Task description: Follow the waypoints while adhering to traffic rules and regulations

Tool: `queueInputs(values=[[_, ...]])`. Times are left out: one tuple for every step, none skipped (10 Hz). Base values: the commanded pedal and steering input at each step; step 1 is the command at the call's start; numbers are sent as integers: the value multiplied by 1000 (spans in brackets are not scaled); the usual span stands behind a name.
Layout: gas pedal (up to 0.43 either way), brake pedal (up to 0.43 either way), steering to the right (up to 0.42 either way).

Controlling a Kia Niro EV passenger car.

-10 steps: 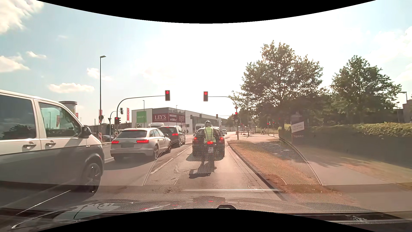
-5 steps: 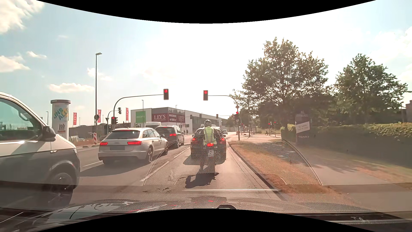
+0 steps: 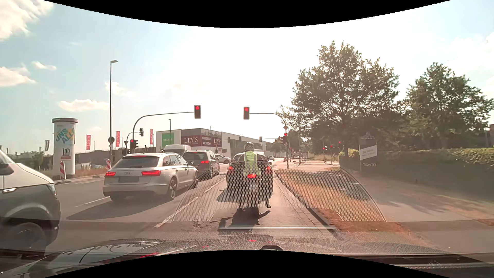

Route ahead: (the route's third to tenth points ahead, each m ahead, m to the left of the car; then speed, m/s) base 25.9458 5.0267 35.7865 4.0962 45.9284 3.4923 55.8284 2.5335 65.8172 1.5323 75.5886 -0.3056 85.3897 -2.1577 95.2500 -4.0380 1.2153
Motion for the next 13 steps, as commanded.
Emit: queueInputs(values=[[0,177,-2],[0,177,-2],[0,177,-2],[0,177,-2],[0,177,-2],[0,177,-2],[0,177,-1],[0,177,-2],[0,177,-1],[0,165,-2],[0,159,-1],[0,152,-1],[0,152,-1]])
